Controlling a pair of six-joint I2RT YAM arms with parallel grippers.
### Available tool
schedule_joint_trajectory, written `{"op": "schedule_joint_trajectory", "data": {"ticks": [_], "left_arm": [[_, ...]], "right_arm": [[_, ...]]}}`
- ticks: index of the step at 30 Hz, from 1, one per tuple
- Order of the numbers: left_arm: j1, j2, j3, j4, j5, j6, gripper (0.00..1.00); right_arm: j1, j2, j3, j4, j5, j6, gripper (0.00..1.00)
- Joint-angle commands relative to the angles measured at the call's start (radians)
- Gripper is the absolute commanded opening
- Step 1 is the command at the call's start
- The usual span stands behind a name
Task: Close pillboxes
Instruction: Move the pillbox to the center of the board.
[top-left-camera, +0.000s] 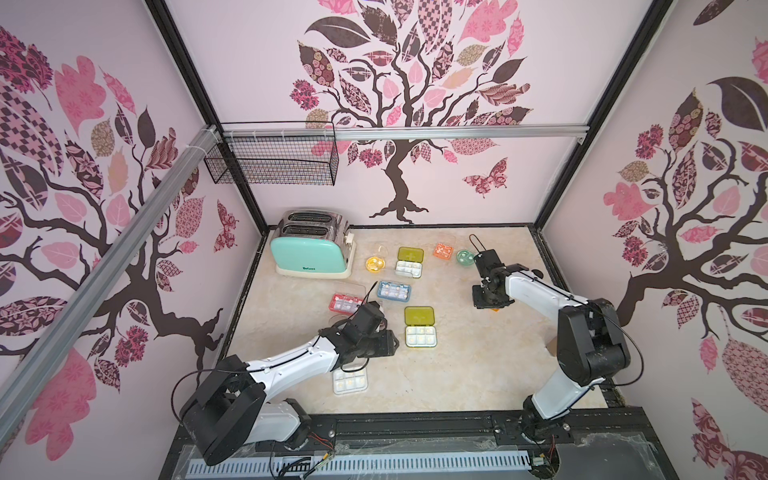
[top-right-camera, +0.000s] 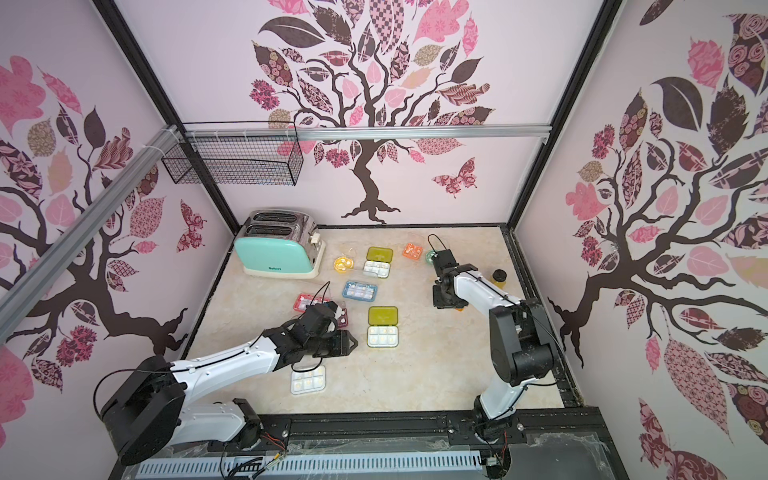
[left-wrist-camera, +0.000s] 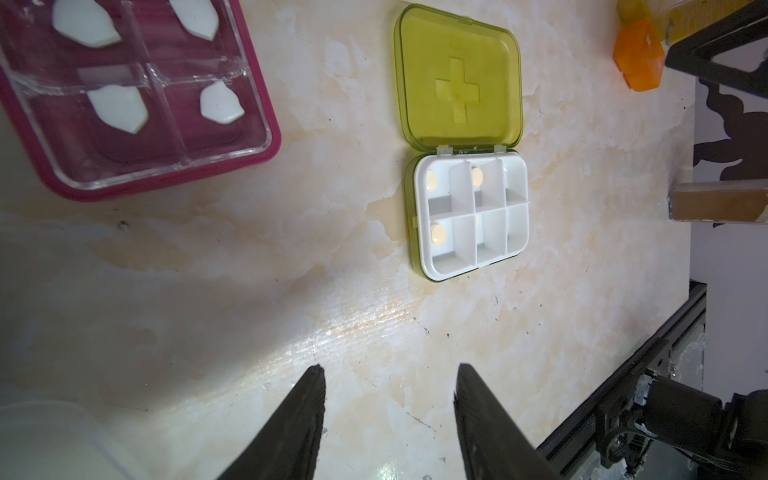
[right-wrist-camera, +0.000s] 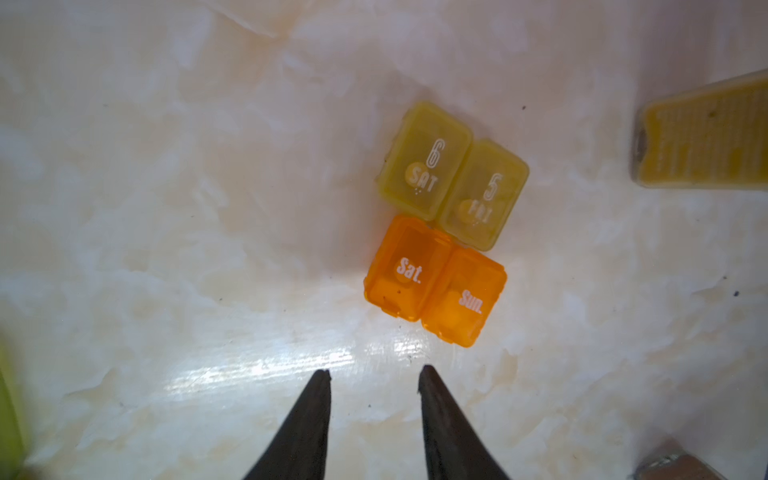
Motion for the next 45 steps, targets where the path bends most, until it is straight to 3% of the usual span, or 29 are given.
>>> {"op": "schedule_joint_trajectory", "data": {"ticks": [1, 7, 13, 21, 29, 45], "left_arm": [[0.006, 0.016, 0.031, -0.003, -0.007, 0.004, 0.54], [0.007, 0.102, 0.079, 0.021, 0.014, 0.014, 0.54], [0.007, 0.193, 0.114, 0.045, 0.046, 0.012, 0.48], [0.006, 0.269, 0.159, 0.046, 0.056, 0.035, 0.44], [0.006, 0.344, 0.213, 0.021, 0.087, 0.071, 0.44], [-0.006, 0.382, 0.262, -0.13, 0.004, 0.149, 0.3]], "right_arm": [[-0.005, -0.086, -0.035, -0.033, -0.127, 0.019, 0.43], [0.012, -0.184, -0.177, 0.088, -0.37, 0.095, 0.44], [0.07, -0.164, -0.254, 0.246, -0.534, 0.148, 0.38], [0.138, -0.082, -0.213, 0.248, -0.479, 0.127, 0.39], [0.138, -0.116, -0.218, 0.21, -0.472, 0.09, 0.55], [0.136, -0.209, -0.259, 0.171, -0.401, 0.081, 0.56]]}}
